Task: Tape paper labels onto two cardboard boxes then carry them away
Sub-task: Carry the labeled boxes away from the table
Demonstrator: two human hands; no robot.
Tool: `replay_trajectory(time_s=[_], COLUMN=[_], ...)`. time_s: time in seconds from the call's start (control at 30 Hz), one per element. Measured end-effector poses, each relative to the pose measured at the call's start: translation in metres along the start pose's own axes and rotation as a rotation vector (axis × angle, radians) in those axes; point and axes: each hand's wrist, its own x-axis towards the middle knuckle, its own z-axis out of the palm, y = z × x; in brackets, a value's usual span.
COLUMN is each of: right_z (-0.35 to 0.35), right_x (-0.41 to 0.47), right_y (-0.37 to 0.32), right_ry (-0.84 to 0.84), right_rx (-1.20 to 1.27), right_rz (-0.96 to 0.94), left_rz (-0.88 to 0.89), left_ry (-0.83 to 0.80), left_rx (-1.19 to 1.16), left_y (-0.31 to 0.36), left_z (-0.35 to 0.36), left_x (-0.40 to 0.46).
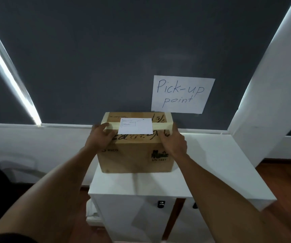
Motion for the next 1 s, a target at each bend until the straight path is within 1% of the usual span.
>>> replay_trajectory(time_s=[0.2,0.3,0.57,0.8,0.9,1.0], right_z=[0.013,0.015,0.022,0.031,0.029,0.026], right_x=[0.018,0.028,0.045,0.052,0.051,0.051], right_y=[-0.009,-0.009,-0.016,-0.012,-0.011,-0.012], right_ry=[-0.03,-0.036,-0.016,0.015,-0.009,-0.044], right_rx=[0.02,0.037,0.073,0.137,0.103,0.019], right_rz=[0.004,0.005,-0.02,0.008,0.011,0.043], left_rz=[-0.079,-0.099,-0.105,-0.118,-0.124,-0.109], left_ry=[0.009,0.039,0.043,0.062,0.08,0.158], left_rx=[0.066,0.06,0.045,0.023,0.035,0.09], left_y=[-0.003,-0.003,-0.003,-0.006,-0.002,0.005], left_z=[0.009,0.014,0.017,0.017,0.018,0.02], left_x=[0.025,0.03,0.053,0.059,0.055,0.049])
